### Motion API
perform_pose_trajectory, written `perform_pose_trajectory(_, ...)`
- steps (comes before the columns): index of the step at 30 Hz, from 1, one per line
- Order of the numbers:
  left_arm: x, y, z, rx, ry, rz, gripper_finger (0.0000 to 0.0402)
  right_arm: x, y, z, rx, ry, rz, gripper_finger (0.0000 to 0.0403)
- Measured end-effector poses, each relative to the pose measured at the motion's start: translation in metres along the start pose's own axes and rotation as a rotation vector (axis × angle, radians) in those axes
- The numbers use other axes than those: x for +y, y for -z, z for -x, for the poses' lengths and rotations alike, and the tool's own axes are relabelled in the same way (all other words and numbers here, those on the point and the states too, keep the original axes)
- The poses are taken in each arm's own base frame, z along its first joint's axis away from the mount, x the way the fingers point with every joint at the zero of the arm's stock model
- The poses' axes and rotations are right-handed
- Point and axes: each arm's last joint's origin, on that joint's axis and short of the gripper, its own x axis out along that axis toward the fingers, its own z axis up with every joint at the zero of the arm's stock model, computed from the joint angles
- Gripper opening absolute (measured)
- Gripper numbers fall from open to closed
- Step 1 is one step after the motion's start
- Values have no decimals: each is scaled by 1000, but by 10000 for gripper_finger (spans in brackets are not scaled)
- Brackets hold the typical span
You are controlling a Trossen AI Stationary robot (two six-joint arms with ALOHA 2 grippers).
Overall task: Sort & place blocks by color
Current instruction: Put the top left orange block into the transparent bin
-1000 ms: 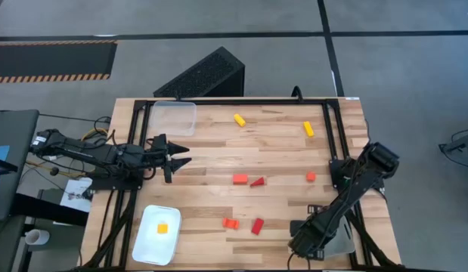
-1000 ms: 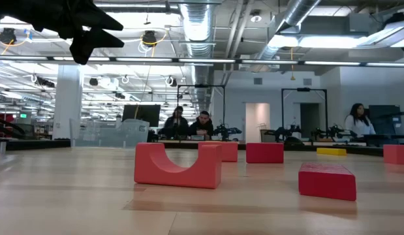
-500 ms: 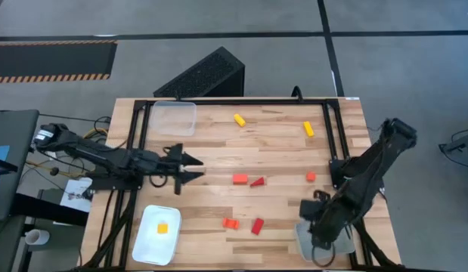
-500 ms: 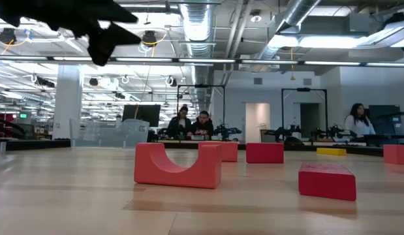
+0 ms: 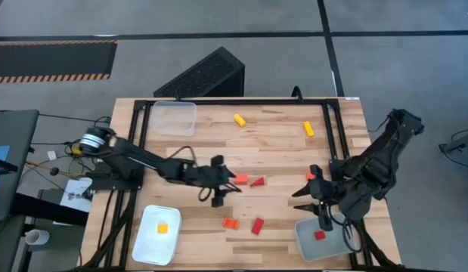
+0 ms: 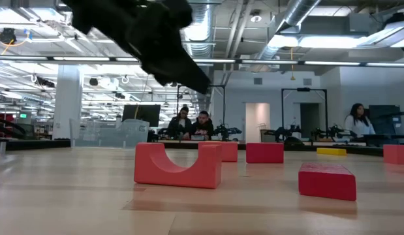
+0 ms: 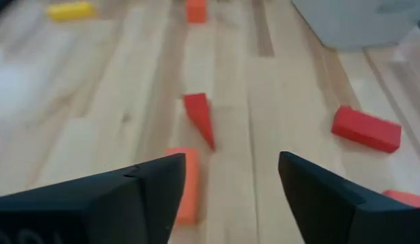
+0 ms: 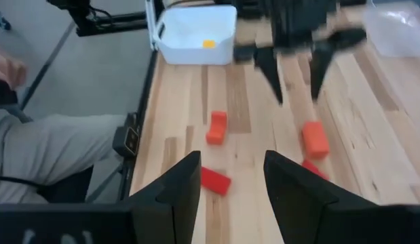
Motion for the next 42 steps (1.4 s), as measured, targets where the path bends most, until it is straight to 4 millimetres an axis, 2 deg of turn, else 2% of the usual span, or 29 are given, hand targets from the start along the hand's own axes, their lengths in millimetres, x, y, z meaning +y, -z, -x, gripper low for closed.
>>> perform_pose_trajectory(5, 14, -2, -28, 86, -10, -2, 294, 0, -1, 0, -6, -5, 11, 183)
perform_pose_trajectory(10, 45, 9, -40, 155, -27, 49, 334, 1, -1, 0, -11, -3, 59, 180)
perform_pose_trajectory(14, 53, 17, -48, 194, 0, 49, 337, -2, -2, -1, -14, 11, 72, 180)
perform_pose_trajectory(23, 49, 34, -66, 265, 15, 17, 322, -10, -8, -7, -23, 53, 105, 178)
perform_pose_trajectory(26, 49, 39, -71, 280, 6, 24, 301, -14, -10, -9, -24, 71, 120, 177)
perform_pose_trajectory(29, 51, 40, -74, 275, -9, 27, 255, -17, -12, -11, -27, 84, 125, 175)
perform_pose_trajectory(31, 52, 39, -72, 274, -9, 27, 204, -18, -14, -12, -35, 89, 124, 173)
perform_pose_trajectory(34, 53, 34, -68, 275, 1, 23, 103, -20, -16, -13, -45, 94, 134, 171)
perform_pose_trajectory(35, 54, 27, -66, 267, 5, 26, 91, -20, -16, -13, -45, 94, 137, 170)
perform_pose_trajectory(38, 59, 3, -47, 305, -17, 34, 95, -20, -16, -13, -42, 96, 141, 167)
perform_pose_trajectory(42, 67, -21, -3, 373, -160, -16, 95, -20, -16, -13, -45, 95, 152, 163)
